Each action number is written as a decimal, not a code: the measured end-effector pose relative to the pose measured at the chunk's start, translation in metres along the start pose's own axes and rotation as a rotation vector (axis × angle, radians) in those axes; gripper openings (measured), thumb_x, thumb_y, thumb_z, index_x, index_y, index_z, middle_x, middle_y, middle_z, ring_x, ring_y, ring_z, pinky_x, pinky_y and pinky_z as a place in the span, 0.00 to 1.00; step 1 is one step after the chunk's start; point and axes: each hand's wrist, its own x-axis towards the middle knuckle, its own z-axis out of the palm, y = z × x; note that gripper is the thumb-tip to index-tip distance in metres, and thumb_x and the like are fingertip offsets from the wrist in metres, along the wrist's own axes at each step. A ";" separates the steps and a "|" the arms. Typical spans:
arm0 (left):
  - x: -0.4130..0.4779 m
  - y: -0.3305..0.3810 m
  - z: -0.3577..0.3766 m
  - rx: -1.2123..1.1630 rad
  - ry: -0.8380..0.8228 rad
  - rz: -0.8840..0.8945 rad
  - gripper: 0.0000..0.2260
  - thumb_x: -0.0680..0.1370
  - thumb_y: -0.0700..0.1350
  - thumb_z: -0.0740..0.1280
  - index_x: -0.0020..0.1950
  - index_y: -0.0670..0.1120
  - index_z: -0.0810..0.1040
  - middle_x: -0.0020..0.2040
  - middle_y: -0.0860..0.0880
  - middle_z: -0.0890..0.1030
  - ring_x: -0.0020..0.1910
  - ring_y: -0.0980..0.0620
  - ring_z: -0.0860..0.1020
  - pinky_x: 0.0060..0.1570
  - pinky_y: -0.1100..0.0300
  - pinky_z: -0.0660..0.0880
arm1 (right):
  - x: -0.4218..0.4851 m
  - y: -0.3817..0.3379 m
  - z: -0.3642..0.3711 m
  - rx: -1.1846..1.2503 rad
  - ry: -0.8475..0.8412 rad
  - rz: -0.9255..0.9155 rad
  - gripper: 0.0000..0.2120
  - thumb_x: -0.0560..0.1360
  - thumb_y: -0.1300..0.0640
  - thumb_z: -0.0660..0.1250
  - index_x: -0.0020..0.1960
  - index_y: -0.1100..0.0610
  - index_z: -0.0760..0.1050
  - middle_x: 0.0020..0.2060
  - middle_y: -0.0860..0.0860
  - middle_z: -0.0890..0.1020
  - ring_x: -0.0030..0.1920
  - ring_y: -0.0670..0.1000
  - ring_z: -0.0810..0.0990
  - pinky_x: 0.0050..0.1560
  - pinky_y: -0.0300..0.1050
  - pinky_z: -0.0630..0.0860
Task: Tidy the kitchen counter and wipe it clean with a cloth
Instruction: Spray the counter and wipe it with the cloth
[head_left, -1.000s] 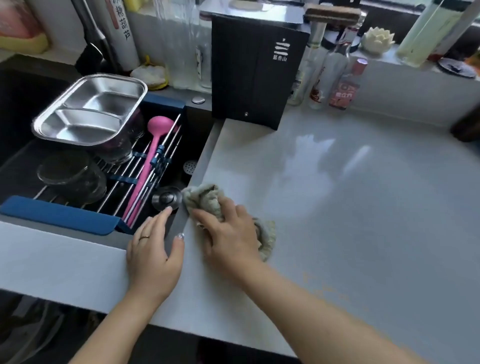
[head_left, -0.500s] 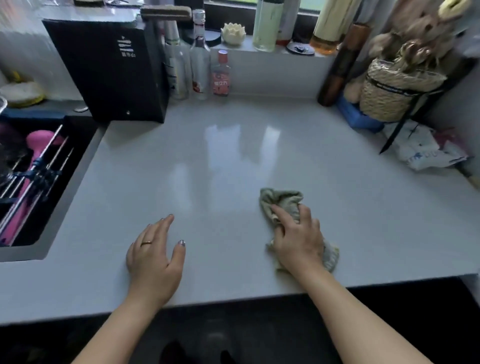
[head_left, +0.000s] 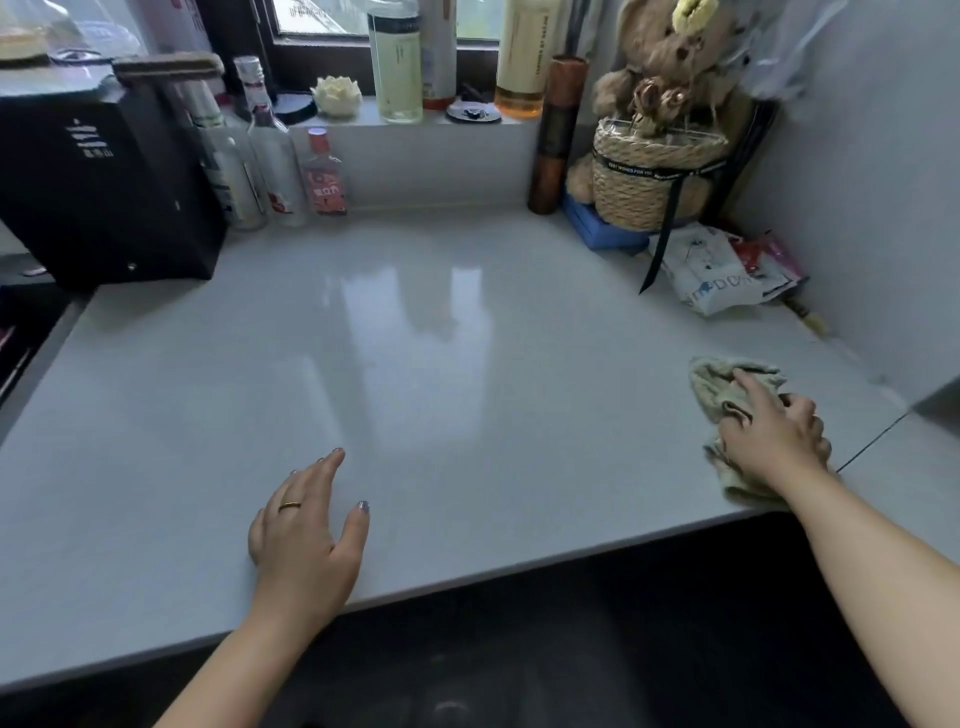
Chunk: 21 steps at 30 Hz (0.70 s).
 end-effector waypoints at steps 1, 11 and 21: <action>0.001 -0.001 -0.001 0.000 0.006 -0.008 0.23 0.75 0.43 0.64 0.69 0.48 0.65 0.70 0.44 0.69 0.71 0.43 0.62 0.69 0.45 0.55 | 0.005 0.002 -0.004 0.006 -0.026 -0.004 0.25 0.72 0.47 0.60 0.69 0.40 0.61 0.67 0.61 0.62 0.65 0.63 0.63 0.68 0.57 0.58; -0.006 -0.034 -0.020 0.035 0.073 -0.109 0.24 0.74 0.44 0.65 0.70 0.47 0.64 0.71 0.44 0.68 0.71 0.43 0.62 0.69 0.46 0.57 | -0.033 -0.033 0.015 0.039 0.079 -0.020 0.27 0.70 0.43 0.52 0.69 0.47 0.64 0.62 0.66 0.64 0.60 0.66 0.65 0.62 0.60 0.65; -0.013 -0.116 -0.076 0.011 0.167 -0.187 0.25 0.73 0.47 0.64 0.69 0.46 0.64 0.70 0.43 0.68 0.70 0.42 0.62 0.69 0.43 0.57 | -0.213 -0.197 0.070 -0.047 -0.101 -0.446 0.24 0.76 0.44 0.55 0.71 0.43 0.57 0.63 0.58 0.64 0.59 0.59 0.65 0.59 0.54 0.67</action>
